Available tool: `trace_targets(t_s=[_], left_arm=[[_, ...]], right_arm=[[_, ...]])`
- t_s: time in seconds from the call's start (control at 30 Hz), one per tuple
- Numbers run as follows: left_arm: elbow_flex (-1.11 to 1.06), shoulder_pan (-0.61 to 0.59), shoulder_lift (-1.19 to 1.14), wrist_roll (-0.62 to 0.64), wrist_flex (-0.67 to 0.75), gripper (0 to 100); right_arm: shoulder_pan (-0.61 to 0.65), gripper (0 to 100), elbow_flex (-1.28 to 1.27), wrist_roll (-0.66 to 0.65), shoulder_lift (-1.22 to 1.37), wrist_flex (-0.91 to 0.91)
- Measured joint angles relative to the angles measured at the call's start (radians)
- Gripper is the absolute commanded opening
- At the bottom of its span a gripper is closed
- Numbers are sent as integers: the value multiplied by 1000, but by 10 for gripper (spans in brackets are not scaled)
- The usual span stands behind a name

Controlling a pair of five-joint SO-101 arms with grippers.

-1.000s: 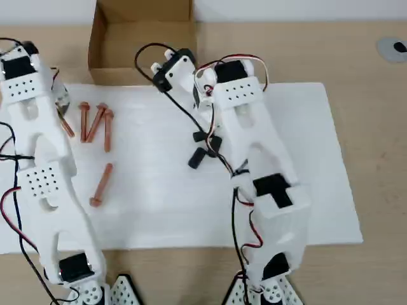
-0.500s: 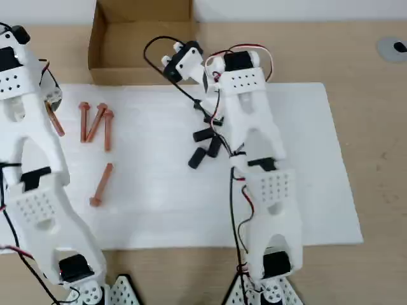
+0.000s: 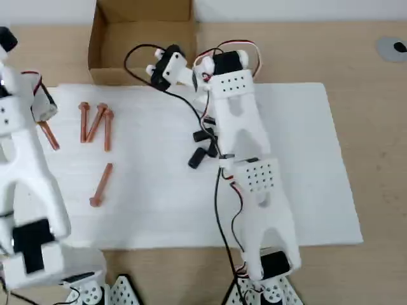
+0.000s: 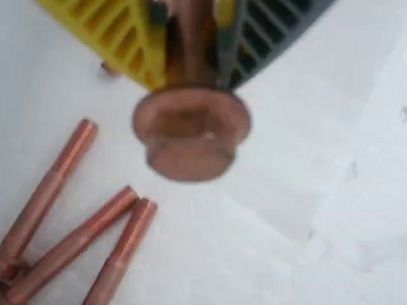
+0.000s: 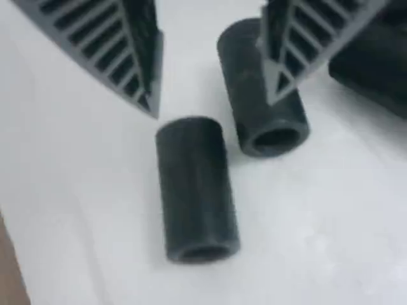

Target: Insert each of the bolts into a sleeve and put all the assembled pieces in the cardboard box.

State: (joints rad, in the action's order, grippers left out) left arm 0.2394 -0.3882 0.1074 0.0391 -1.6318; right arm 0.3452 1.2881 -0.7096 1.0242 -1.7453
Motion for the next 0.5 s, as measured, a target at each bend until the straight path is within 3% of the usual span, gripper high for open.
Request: trace_targets(t_s=[0.27, 0.5], left_arm=[[-512, 0, 388, -9, 221, 9], [-729, 0, 635, -38, 299, 9]], right_arm=[[5, 145, 0, -26, 2, 17], [5, 146, -9, -34, 2, 66]])
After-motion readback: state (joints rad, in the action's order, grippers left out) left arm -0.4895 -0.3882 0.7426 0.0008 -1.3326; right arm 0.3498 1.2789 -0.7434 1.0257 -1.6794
